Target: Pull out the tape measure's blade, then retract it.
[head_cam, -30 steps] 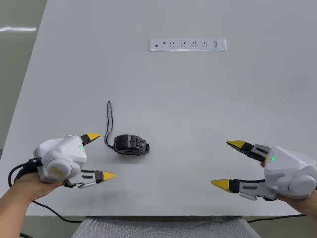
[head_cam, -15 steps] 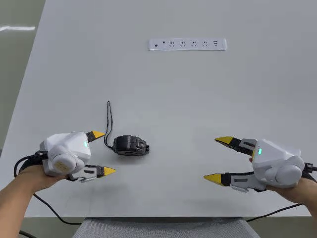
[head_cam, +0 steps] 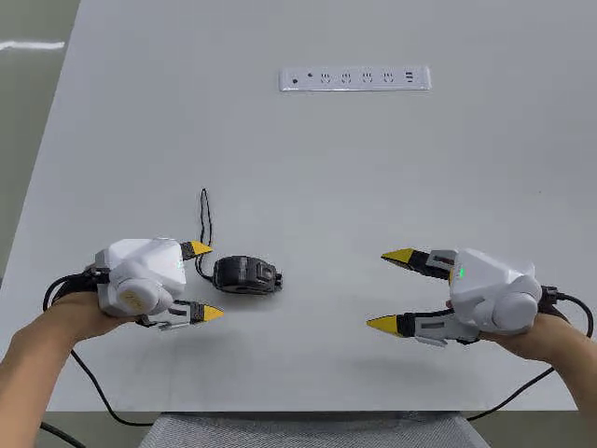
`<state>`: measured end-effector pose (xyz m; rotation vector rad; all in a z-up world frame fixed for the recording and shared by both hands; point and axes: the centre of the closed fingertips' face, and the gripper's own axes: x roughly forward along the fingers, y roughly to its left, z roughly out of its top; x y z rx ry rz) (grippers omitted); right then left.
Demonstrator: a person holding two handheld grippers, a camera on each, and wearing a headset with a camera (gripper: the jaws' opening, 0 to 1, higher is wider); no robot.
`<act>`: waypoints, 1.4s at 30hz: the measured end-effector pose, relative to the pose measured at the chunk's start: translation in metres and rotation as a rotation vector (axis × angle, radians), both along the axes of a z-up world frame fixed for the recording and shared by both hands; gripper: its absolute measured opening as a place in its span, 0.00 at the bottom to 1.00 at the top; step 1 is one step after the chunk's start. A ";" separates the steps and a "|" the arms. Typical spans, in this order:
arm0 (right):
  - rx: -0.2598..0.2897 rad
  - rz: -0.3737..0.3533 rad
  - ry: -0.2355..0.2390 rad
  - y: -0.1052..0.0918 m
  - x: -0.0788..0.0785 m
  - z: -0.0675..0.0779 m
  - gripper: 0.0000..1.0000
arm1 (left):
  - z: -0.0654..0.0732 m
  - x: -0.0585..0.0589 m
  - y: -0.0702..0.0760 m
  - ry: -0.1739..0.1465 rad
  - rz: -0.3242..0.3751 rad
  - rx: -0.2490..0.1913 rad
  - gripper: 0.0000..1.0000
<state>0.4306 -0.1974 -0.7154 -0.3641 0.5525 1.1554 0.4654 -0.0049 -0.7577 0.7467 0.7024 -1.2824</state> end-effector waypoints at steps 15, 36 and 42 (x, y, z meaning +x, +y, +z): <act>0.001 0.071 0.003 0.024 0.013 -0.016 0.51 | -0.016 0.004 -0.008 0.015 -0.068 0.030 0.47; 0.003 0.136 0.001 0.061 0.030 -0.038 0.43 | -0.030 0.013 -0.021 0.023 -0.142 0.064 0.36; -0.012 0.156 -0.006 0.072 0.033 -0.048 0.39 | -0.033 0.010 -0.024 0.021 -0.161 0.073 0.31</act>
